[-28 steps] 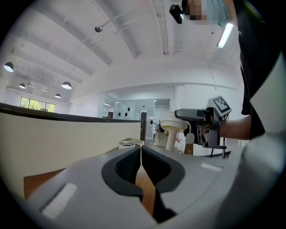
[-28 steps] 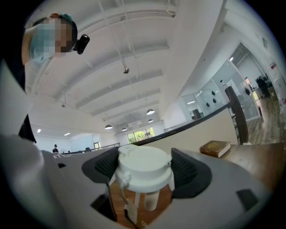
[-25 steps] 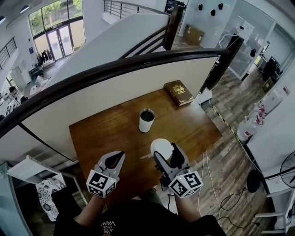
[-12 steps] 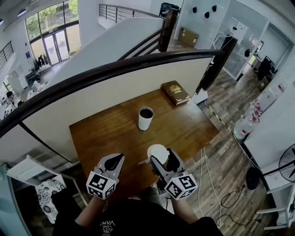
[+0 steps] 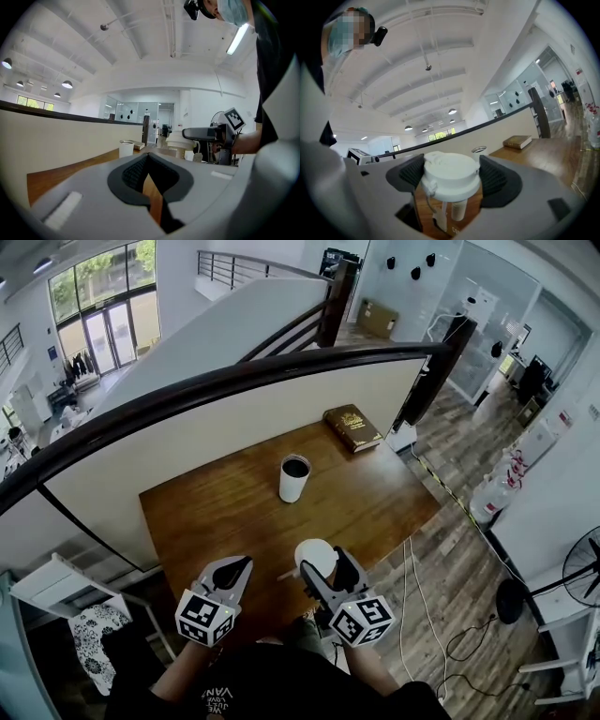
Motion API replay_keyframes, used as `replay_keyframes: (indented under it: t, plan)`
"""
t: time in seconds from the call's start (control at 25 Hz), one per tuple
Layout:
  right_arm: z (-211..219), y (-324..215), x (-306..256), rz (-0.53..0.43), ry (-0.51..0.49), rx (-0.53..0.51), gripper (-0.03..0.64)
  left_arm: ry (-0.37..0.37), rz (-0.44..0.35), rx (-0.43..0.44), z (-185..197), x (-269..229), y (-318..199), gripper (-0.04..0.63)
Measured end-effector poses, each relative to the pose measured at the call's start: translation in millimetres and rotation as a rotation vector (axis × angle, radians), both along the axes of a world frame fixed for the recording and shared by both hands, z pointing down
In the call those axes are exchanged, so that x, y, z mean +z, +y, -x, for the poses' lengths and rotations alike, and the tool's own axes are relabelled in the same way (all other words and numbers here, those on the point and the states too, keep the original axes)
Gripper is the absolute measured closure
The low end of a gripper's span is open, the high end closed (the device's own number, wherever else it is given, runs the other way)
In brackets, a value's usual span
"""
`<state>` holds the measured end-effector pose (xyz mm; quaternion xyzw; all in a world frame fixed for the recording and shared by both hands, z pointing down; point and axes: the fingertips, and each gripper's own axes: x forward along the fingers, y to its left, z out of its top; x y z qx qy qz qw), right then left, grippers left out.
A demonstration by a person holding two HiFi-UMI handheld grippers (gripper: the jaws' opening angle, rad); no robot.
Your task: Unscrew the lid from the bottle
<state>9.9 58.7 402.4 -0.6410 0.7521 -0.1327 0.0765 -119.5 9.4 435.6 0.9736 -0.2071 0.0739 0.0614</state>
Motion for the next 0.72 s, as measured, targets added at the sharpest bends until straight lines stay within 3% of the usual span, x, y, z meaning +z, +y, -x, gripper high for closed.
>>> replay_keyframes:
  t: [0.72]
  plan:
    - [-2.3, 4.2, -6.4, -0.004, 0.010, -0.013, 0.279, -0.005, -0.001, 0.014, -9.3, 0.4, 7.8, 0.584]
